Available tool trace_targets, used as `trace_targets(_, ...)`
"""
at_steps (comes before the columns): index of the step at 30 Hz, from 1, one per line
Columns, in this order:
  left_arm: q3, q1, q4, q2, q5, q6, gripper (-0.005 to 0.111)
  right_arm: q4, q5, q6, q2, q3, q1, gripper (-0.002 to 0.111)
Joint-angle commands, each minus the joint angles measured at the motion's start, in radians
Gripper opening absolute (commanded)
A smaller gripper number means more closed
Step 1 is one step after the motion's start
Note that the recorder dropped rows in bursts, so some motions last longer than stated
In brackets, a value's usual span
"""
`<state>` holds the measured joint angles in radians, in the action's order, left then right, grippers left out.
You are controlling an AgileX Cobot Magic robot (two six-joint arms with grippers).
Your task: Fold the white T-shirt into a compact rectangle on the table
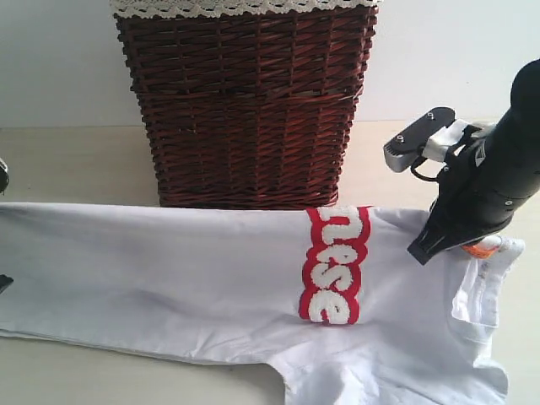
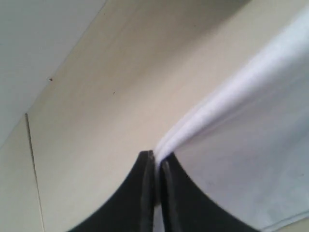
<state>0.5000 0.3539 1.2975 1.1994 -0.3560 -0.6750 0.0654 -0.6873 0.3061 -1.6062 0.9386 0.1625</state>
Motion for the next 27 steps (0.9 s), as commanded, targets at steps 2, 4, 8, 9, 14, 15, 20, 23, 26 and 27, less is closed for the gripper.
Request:
trace_targets(2,0.011,-0.005,0.008,-0.137,-0.02,-0.04,0.0,-0.194,-0.117,0.225,0.132,0.0,-0.008,0.0)
trace_targets(4,0.011,0.013,-0.152,-0.281,-0.01,0.106,0.0,-0.337,-0.292,0.465,0.219,0.004,-0.008,0.0)
trace_targets(8,0.06,0.128,-0.974,-0.491,-0.421,1.314,0.0,-0.407,-0.534,0.678,0.312,0.058,0.051,0.0)
trace_targets(9,0.069,0.173,-1.083,-0.529,-0.529,1.326,0.0,-0.357,-0.534,0.635,0.334,0.056,0.084,0.0)
trace_targets(14,0.211,0.273,-1.314,-0.577,-0.865,1.385,0.0,-0.396,-0.534,0.536,0.486,0.045,0.149,0.0)
trace_targets(15,0.25,0.289,-1.313,-0.585,-0.865,1.337,0.0,-0.408,-0.534,0.528,0.526,0.045,0.157,0.0)
trace_targets(20,0.434,0.321,-1.379,-0.64,-0.865,1.267,0.0,-0.405,-0.534,0.357,0.731,0.045,0.211,0.0)
trace_targets(23,0.506,0.325,-1.498,-0.658,-0.865,1.216,0.0,-0.439,-0.534,0.259,0.85,0.045,0.246,0.0)
trace_targets(26,0.552,0.325,-1.613,-0.688,-0.865,1.163,0.0,-0.539,-0.534,0.186,0.966,0.047,0.299,0.0)
trace_targets(27,0.564,0.325,-1.636,-0.703,-0.865,1.163,0.0,-0.579,-0.534,0.186,0.993,0.047,0.319,0.0)
